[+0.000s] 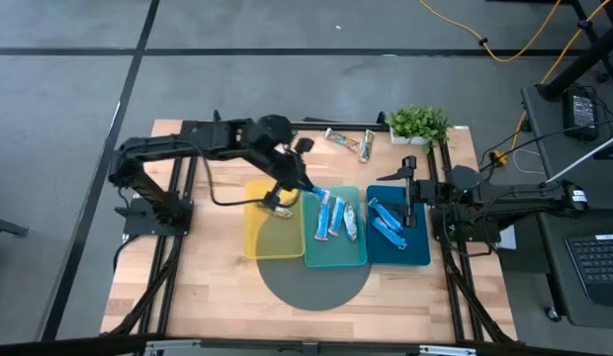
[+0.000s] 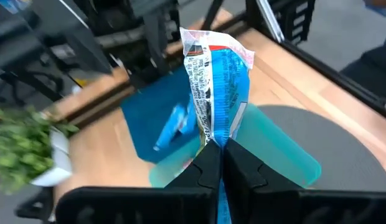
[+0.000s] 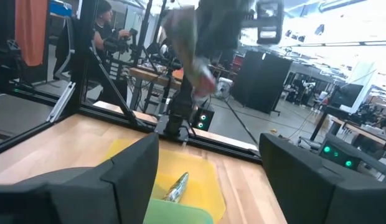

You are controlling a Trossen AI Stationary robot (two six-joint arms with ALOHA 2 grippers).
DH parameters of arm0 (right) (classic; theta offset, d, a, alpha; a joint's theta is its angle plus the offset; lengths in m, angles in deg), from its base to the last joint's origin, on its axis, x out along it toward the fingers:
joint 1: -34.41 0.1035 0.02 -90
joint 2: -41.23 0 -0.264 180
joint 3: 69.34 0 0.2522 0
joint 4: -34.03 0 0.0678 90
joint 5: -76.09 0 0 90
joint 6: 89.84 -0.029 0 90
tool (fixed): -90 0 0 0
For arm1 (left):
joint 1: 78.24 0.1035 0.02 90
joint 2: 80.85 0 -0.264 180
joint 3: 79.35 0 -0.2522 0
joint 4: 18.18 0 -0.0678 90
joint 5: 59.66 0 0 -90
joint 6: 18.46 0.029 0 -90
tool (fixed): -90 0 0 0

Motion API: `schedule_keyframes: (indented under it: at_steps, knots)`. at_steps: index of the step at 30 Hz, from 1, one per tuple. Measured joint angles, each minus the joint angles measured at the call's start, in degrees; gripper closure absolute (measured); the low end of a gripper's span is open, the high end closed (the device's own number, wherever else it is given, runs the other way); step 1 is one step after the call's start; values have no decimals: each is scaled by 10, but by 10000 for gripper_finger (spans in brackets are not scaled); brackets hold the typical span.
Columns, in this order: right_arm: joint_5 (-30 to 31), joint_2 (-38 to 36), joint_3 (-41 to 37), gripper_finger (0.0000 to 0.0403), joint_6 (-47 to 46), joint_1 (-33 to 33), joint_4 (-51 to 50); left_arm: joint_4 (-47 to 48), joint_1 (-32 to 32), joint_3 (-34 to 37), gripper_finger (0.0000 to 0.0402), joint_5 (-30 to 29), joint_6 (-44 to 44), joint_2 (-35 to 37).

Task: Pick and place Granola Bars by type
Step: Put the red granola bar into the green bin

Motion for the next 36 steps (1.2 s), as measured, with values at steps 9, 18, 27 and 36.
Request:
schedule_keyframes:
  at_steps: [9, 18, 27, 36]
  knots:
    - [0, 0, 0, 123, 2, 0, -2, 4, -15, 0, 399, 16, 41, -92]
    - [0, 0, 0, 123, 0, 0, -8, 35, -21, 0, 397, 6, 55, -142]
    - [0, 0, 0, 123, 0, 0, -11, 60, -32, 1, 399, 4, 87, -199]
    - [0, 0, 0, 123, 1, 0, -13, 70, -76, 1, 400, -93, 151, -232]
